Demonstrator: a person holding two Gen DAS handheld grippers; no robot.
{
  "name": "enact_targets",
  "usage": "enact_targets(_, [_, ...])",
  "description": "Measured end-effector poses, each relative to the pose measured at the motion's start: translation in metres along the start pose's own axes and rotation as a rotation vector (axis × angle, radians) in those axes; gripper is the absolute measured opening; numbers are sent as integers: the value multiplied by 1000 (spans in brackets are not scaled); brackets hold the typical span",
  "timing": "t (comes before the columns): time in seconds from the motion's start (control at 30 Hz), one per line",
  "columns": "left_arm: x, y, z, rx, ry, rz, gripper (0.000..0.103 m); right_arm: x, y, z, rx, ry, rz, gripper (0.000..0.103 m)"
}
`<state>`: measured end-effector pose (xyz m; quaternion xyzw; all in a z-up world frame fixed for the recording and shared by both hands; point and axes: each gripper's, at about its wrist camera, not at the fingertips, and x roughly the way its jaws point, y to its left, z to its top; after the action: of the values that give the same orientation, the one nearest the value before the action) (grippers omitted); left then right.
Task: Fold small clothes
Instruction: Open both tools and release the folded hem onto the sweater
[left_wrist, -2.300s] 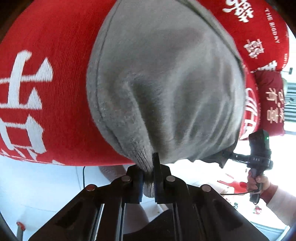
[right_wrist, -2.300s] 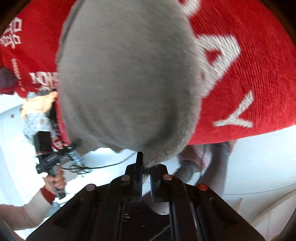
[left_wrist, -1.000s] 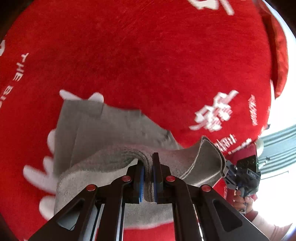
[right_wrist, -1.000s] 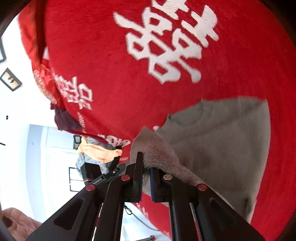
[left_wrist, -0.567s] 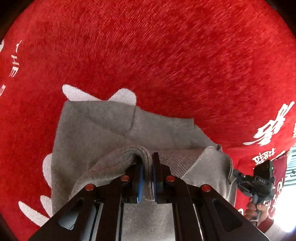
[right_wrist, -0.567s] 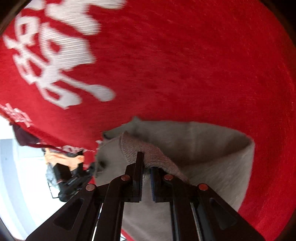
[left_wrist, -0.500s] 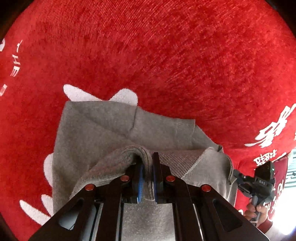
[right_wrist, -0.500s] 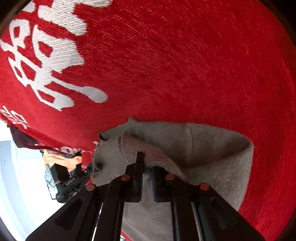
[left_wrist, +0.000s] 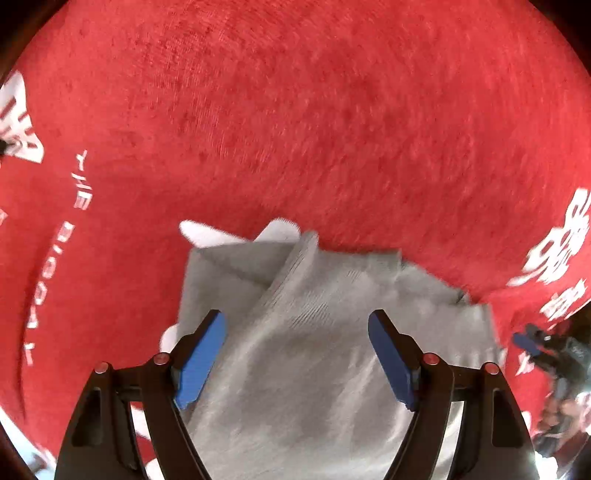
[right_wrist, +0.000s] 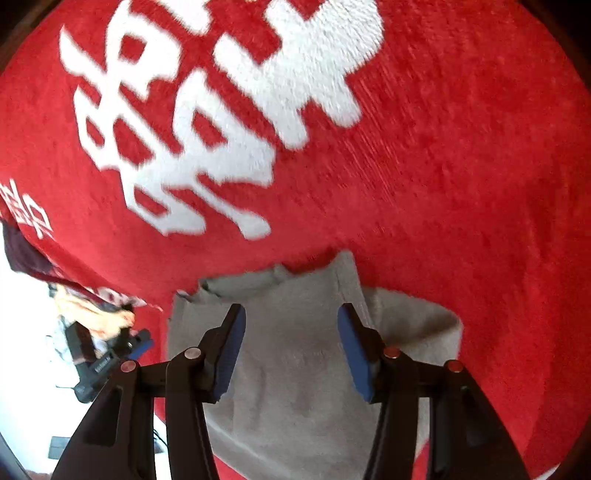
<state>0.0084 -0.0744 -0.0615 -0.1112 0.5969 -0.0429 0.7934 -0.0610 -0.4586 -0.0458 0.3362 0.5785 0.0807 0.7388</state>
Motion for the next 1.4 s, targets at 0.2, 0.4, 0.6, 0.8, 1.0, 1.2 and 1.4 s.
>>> enact_targets(0.2, [13, -2, -35, 79, 83, 36, 80, 2, -5, -37, -88, 58, -151, 57])
enact_targets(0.4, [2, 9, -77, 94, 116, 89, 80, -26, -43, -86, 22, 92, -160, 57])
enact_targets(0.6, [10, 40, -116, 69, 194, 151, 80, -47, -77, -155, 199, 177, -60, 57])
enact_targets(0.8, [12, 51, -131, 46, 211, 148, 80, -18, -68, -172, 205, 232, -53, 26])
enact_targets(1.0, [10, 54, -141, 76, 220, 169, 81, -19, -65, -173, 112, 260, -185, 13])
enact_targets(1.2, [-7, 71, -162, -12, 237, 184, 81, -31, -69, -181, 141, 253, -175, 16])
enact_targets(1.4, [-25, 72, -182, -52, 262, 186, 81, -51, -45, -186, 50, 240, -221, 16])
